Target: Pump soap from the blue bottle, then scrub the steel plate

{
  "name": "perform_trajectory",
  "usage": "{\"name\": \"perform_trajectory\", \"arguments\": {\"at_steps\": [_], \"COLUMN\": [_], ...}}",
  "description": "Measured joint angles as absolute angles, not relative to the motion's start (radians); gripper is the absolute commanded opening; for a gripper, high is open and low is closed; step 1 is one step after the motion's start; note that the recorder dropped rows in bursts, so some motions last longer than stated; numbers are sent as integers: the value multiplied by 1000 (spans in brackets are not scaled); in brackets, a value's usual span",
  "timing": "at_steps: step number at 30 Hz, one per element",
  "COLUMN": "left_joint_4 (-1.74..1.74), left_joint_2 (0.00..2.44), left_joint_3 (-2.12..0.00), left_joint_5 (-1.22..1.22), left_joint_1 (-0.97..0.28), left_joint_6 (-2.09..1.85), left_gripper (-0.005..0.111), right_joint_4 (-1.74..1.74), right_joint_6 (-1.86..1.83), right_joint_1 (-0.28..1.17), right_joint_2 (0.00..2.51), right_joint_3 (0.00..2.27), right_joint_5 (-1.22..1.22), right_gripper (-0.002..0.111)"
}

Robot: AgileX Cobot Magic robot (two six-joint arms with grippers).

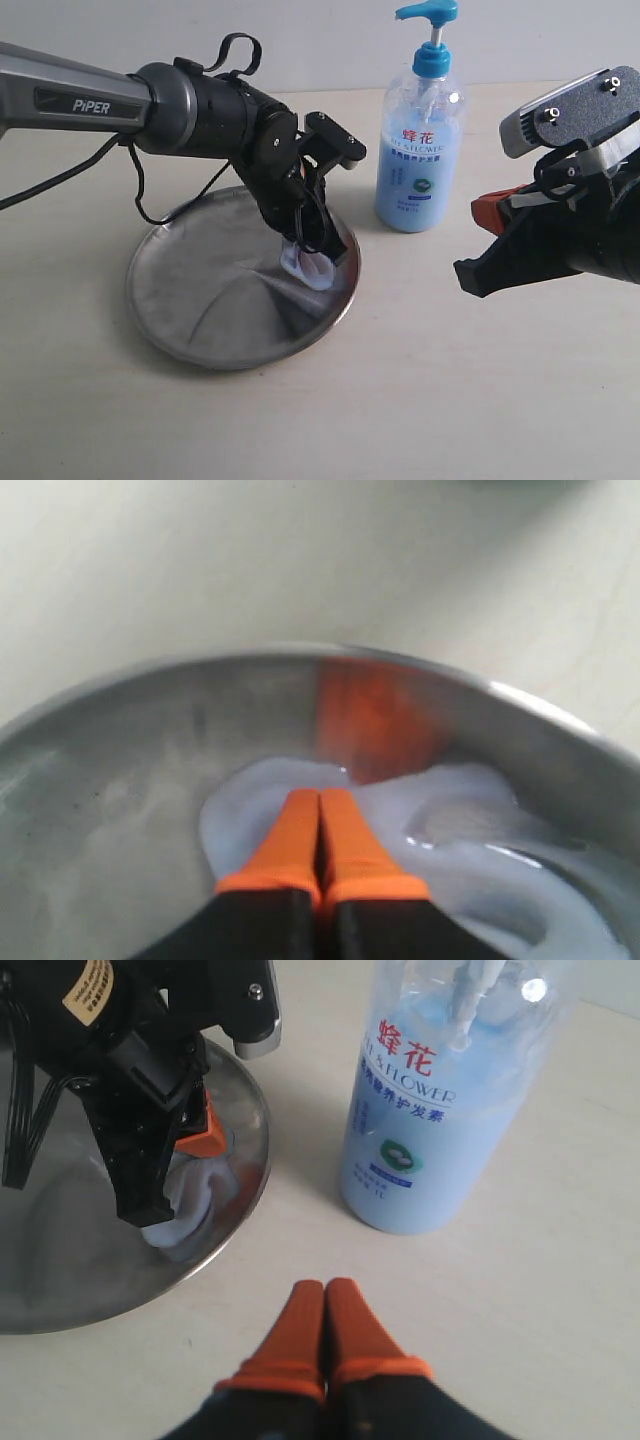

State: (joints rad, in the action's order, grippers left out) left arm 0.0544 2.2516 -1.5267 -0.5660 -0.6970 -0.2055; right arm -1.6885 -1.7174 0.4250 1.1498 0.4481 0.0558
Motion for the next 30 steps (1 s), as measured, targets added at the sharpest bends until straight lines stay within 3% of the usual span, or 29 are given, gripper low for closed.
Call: {"name": "perform_trajectory", "arguments": {"at_steps": [17, 30], "left_joint_4": [-5, -105], "left_joint_2": [2102, 1803], "left_joint_3": [-1493, -1284], "left_joint_5": [-683, -703], "left_joint_1": [-697, -629], "left_joint_6": [-184, -184], "left_gripper": [0, 0], "right_joint_4": [-1689, -1689], "right_joint_6": [-1717, -1717], "right_joint_1": [425, 425], "right_joint_2": [1150, 1150], "right_joint_3": [448, 448], "right_joint_5": [56, 56], "right_gripper": [0, 0]}}
